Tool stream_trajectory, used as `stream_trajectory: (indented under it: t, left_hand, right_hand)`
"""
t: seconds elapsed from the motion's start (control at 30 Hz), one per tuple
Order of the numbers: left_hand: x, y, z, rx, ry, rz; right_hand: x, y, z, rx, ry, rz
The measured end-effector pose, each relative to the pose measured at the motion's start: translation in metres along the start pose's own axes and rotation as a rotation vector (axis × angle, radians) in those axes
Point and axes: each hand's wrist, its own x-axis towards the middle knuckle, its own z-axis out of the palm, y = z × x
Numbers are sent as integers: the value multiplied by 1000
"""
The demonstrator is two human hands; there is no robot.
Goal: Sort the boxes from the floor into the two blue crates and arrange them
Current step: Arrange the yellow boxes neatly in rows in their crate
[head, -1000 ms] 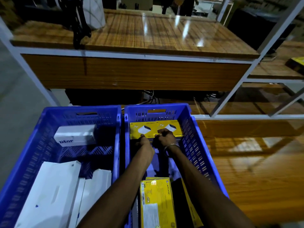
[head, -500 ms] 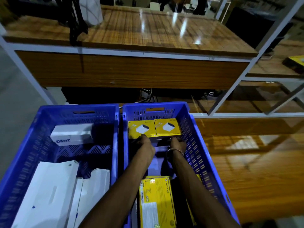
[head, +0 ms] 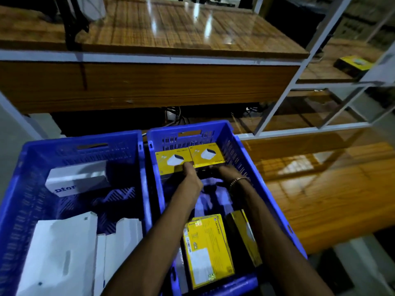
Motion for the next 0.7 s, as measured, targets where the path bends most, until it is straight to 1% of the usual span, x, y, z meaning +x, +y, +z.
stream_trajectory:
  t: [0.03,0.1,0.13,0.2,0.27,0.33,0.37,0.43,0.53,0.6,0.67,0.7]
  left_hand:
    - [-22,2,6,21,-19,7]
    - [-51,4,6,119,-102,5]
    - [-63,5,3,170,-155,8]
    - [-79,8,-10,244,-264,23]
    - [-84,11,-26,429,-326,113]
    - [-94,16,-37,625,-332,211]
    - [-97,18,-42,683,-327,247]
    - [-102,18,-50,719,-297,303]
    - [-112,15,-58,712,-275,349]
    - [-118,8,-66,726,-323,338]
    - [-123,3,-76,751,-399,303]
    - [-127,1,-78,755,-431,288]
  right_hand:
    - [-10,2,-7,-92,-49,-79]
    - [-34,12,-11,-415,-155,-222]
    - [-47,23,-12,-574,-197,-262]
    - [-78,44,-1,-750,-241,-290]
    - [-97,64,13,-746,-254,-367]
    - [-104,76,18,-772,-188,-429]
    - [-104,79,19,-775,-155,-429]
    - [-109,78,20,-729,-127,-450]
    - [-121,68,19,-658,-171,-499]
    - [-131,54,12,-546,-231,-483]
    - [-143,38,2,-352,-280,-496]
    - [-147,32,-5,-252,-277,-501]
